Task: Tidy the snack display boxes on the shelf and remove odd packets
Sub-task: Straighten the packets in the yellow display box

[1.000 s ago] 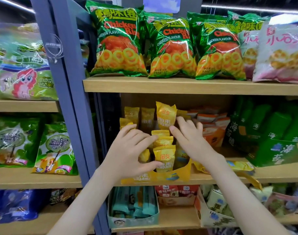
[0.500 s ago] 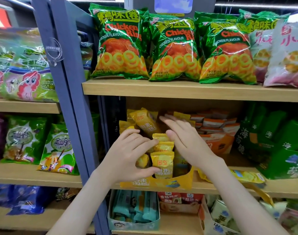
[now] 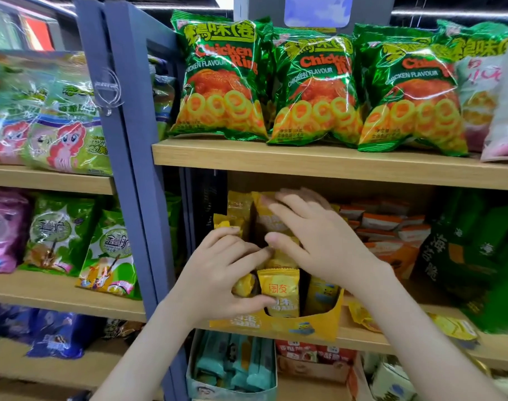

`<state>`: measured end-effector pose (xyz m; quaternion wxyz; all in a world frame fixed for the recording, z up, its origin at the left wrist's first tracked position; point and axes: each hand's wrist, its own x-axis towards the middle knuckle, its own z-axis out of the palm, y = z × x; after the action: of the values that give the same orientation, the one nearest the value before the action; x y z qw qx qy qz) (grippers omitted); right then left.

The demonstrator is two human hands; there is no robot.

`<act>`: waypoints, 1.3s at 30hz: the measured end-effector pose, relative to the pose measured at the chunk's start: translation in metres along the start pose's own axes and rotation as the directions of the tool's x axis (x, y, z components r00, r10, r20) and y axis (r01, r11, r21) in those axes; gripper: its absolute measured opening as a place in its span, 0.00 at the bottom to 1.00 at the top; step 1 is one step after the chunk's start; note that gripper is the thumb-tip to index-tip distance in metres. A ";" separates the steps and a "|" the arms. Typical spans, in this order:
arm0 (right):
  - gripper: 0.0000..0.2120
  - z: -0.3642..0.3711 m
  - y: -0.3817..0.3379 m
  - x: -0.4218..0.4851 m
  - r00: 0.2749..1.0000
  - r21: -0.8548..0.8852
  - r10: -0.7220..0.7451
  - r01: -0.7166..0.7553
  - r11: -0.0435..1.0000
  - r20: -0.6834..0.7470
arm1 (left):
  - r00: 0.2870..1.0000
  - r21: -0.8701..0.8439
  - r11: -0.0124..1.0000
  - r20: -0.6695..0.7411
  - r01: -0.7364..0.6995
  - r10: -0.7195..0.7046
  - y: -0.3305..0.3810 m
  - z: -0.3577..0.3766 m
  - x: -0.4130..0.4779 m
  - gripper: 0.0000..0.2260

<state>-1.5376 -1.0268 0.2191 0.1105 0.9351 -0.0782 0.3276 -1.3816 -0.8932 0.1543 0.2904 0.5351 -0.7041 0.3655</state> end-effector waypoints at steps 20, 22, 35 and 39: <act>0.24 0.010 0.015 -0.014 0.946 0.514 0.314 -0.230 0.826 -0.081 | 0.985 -0.070 0.997 0.166 -0.041 0.053 -0.011 -0.007 0.009 0.29; 0.22 0.009 0.019 -0.017 0.942 0.516 0.330 -0.250 0.819 -0.067 | 0.985 -0.067 0.997 0.164 -0.047 0.057 -0.012 -0.007 0.009 0.29; 0.15 0.002 0.008 -0.014 0.927 0.543 0.360 -0.251 0.802 -0.102 | 0.984 -0.113 0.993 0.176 -0.023 0.043 -0.010 -0.016 0.009 0.31; 0.14 -0.006 0.012 -0.015 0.887 0.615 0.435 -0.257 0.745 -0.157 | 0.980 -0.093 0.995 0.194 -0.022 0.040 -0.017 -0.020 0.008 0.31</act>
<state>-1.5555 -1.0353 0.2155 -0.2321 0.8334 -0.1317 0.4840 -1.3673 -0.8836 0.1757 0.2378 0.5438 -0.7533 0.2833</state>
